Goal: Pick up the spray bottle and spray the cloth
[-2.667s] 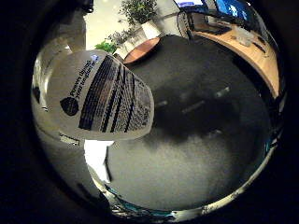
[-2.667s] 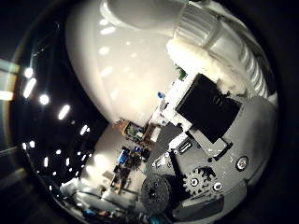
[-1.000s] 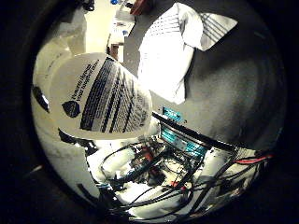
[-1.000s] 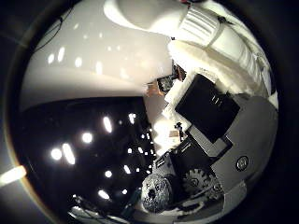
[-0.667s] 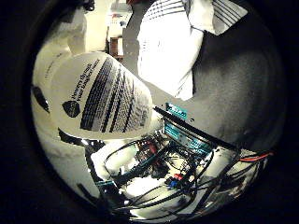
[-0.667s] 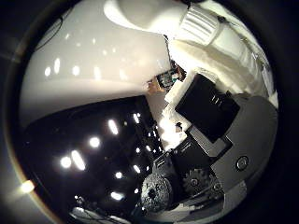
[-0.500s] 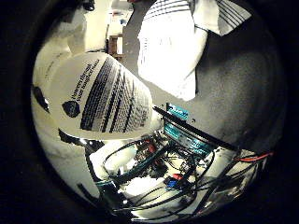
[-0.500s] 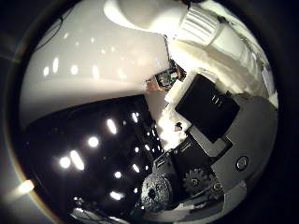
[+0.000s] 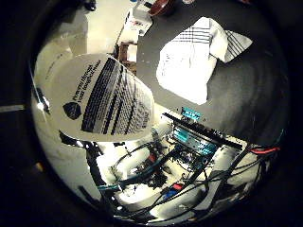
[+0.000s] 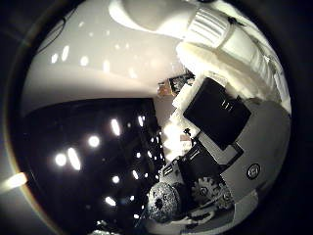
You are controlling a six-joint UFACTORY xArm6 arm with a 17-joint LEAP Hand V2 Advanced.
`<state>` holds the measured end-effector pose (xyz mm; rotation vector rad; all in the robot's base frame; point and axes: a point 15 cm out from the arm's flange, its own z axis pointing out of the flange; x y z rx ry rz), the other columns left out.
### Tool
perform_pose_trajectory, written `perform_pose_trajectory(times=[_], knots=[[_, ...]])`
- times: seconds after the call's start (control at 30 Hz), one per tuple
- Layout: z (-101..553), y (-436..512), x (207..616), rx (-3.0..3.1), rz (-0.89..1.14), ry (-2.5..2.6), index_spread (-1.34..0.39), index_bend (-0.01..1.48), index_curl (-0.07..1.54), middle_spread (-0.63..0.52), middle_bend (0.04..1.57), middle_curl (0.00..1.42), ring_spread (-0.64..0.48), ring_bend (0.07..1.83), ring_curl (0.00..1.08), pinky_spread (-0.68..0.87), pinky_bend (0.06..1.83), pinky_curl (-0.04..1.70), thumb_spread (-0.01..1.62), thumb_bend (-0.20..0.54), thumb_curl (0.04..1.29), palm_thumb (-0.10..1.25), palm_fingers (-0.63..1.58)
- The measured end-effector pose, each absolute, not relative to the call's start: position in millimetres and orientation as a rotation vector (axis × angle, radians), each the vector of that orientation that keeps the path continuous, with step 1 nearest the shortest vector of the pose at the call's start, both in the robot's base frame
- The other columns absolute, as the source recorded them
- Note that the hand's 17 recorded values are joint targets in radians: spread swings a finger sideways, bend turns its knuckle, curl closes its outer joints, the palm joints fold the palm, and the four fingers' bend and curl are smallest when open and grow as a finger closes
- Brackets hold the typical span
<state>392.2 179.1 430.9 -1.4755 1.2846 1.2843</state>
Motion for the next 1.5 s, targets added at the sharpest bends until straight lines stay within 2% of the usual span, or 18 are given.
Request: perform_pose_trajectory(times=[0.4, 0.63, 1.0, 1.23, 1.5], knots=[[330, 187, 423, -1.467, 1.346, 1.406, -0.26, 1.14, 0.61, -0.19, 1.31, 0.64, -0.21, 1.42, 0.55, -0.3, 1.28, 0.63, 1.01, -0.007, 1.07, 1.05, 1.25], [350, 183, 415, -1.545, 1.259, 1.359, -0.26, 1.14, 0.61, -0.19, 1.31, 0.64, -0.21, 1.42, 0.55, -0.31, 1.28, 0.63, 1.01, -0.007, 1.08, 1.05, 1.25], [431, 242, 364, -1.854, 0.878, 0.998, -0.26, 1.14, 0.61, -0.18, 1.31, 0.64, -0.21, 1.42, 0.55, -0.31, 1.28, 0.63, 1.01, -0.008, 1.07, 1.04, 1.25], [421, 319, 314, -1.996, 0.878, 0.808, -0.26, 1.14, 0.61, -0.18, 1.31, 0.64, -0.21, 1.42, 0.55, -0.31, 1.27, 0.63, 0.99, -0.009, 1.06, 1.03, 1.25], [402, 398, 317, -2.05, 0.745, 0.675, -0.26, 1.14, 0.61, -0.18, 1.31, 0.65, -0.21, 1.42, 0.55, -0.31, 1.27, 0.62, 0.96, -0.012, 1.06, 1.02, 1.25]])
